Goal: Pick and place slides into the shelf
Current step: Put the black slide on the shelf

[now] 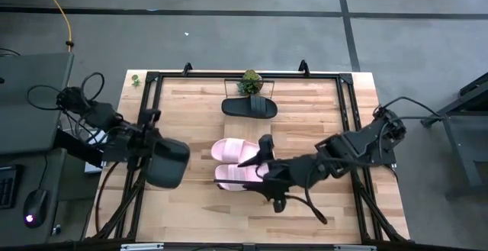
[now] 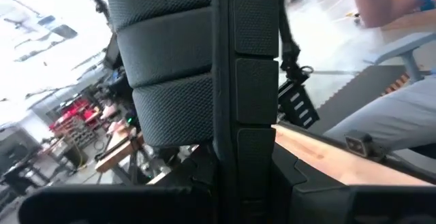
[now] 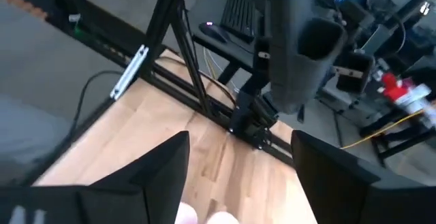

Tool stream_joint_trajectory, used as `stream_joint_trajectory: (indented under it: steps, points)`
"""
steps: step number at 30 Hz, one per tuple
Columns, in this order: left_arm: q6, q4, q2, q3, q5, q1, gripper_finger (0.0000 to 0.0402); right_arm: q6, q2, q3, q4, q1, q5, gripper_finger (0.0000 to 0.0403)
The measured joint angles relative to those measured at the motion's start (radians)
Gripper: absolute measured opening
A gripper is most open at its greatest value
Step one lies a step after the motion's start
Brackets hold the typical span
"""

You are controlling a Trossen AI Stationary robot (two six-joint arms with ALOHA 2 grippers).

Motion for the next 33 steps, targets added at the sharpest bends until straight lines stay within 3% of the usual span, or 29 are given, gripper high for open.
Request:
stream_joint_trajectory:
  steps: [3,13,22,33]
  points:
    - [0.013,0.035,0.018,-0.013,0.07,0.0,0.0053,0.09,0.0,0.0,0.004,-0.029,-0.059,0.025]
    - [0.158,0.023,0.053,-0.014,0.384,0.0,0.0053,0.367,0.009,0.0,0.056,-0.129,-0.404,0.025]
    - [0.284,0.011,0.097,-0.014,0.52,0.0,0.0053,0.42,0.085,-0.001,0.143,-0.178,-0.549,0.025]
    - [0.377,0.007,0.126,-0.014,0.579,0.0,0.0053,0.462,0.186,-0.001,0.36,-0.258,-0.788,0.025]
